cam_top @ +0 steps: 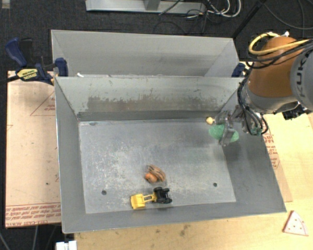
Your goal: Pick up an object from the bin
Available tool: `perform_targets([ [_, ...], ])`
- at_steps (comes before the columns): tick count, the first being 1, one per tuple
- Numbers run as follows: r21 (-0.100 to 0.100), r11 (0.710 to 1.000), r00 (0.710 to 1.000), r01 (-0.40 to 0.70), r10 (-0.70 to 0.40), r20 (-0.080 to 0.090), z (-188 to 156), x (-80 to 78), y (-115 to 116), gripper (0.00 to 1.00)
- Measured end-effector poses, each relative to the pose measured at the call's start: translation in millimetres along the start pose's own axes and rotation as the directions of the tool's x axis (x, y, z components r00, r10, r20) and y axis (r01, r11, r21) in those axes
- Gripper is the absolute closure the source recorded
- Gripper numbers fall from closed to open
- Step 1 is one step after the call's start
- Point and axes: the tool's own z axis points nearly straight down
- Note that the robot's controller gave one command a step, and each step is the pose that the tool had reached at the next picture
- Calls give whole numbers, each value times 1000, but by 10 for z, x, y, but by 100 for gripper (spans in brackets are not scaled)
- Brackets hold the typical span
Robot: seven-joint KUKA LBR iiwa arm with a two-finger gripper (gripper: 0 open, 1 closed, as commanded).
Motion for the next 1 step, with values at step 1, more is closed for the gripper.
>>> perform_targets([
  [1, 0, 1000, 1000, 0, 0, 7, -134, -16, 0, 100],
])
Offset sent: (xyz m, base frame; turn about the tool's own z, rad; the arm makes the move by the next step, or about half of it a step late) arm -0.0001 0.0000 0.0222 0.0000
